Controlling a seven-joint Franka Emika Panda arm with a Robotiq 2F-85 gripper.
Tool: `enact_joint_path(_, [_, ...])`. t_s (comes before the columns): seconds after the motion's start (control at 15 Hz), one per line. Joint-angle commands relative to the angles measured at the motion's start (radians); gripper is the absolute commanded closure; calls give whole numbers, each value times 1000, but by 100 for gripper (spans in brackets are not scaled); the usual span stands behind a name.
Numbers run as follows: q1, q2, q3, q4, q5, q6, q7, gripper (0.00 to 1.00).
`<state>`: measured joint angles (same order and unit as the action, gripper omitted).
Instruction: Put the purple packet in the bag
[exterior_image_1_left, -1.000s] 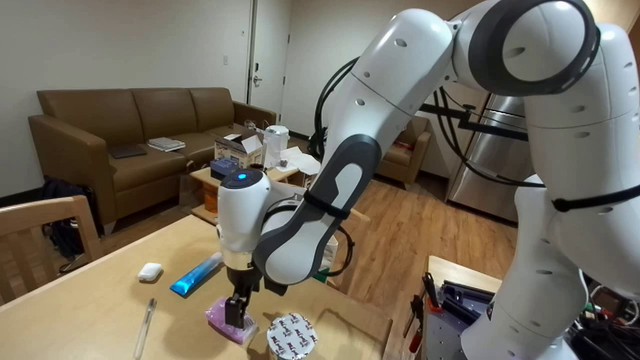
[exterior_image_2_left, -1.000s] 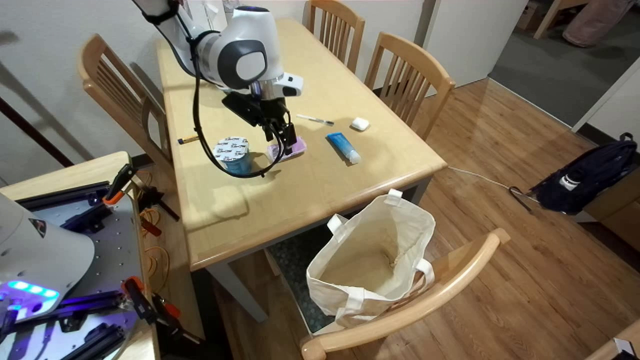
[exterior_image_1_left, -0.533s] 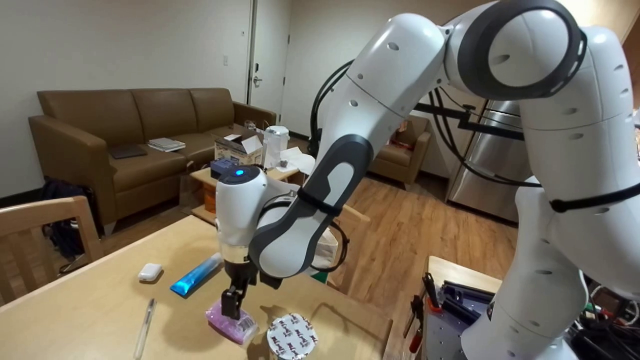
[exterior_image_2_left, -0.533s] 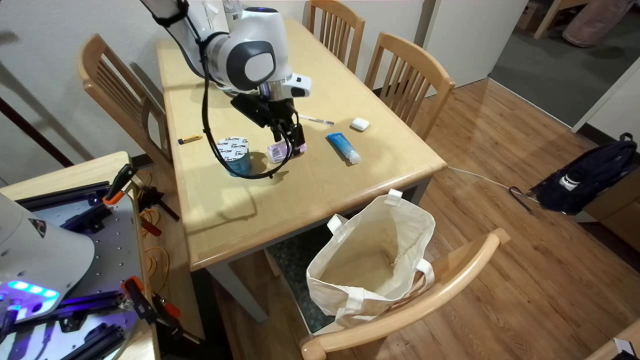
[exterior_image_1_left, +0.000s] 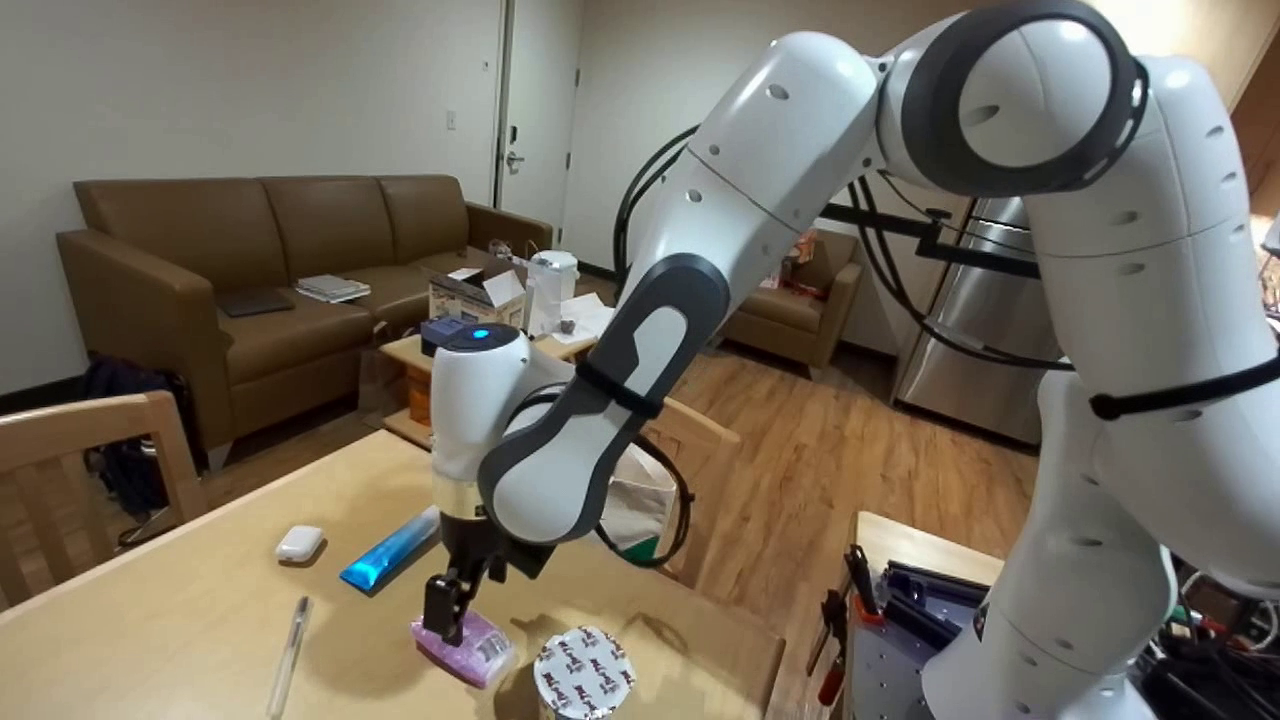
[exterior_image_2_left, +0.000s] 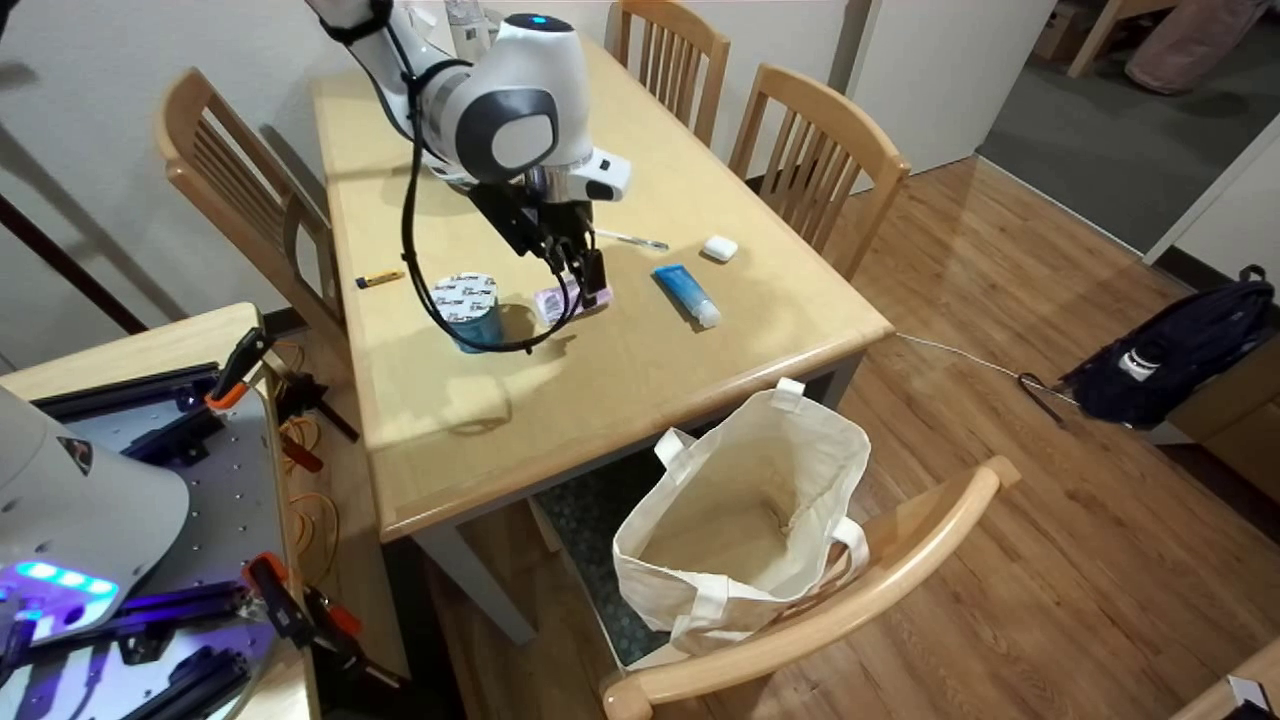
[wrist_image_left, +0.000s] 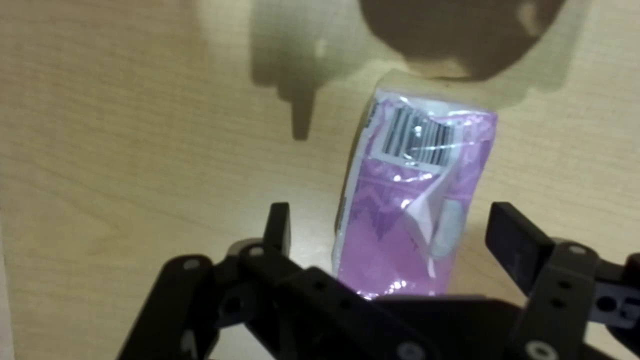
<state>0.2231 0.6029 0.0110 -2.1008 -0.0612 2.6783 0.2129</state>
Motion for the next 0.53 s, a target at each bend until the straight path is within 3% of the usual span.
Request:
enact_joint_path(0.0, [-61, 8, 69, 27, 98, -36, -25, 0])
enact_joint_path(0.2, [-26, 12, 26, 25, 58, -19, 0, 0])
enact_joint_path(0.47, [-37, 9, 30, 30, 74, -53, -4, 0])
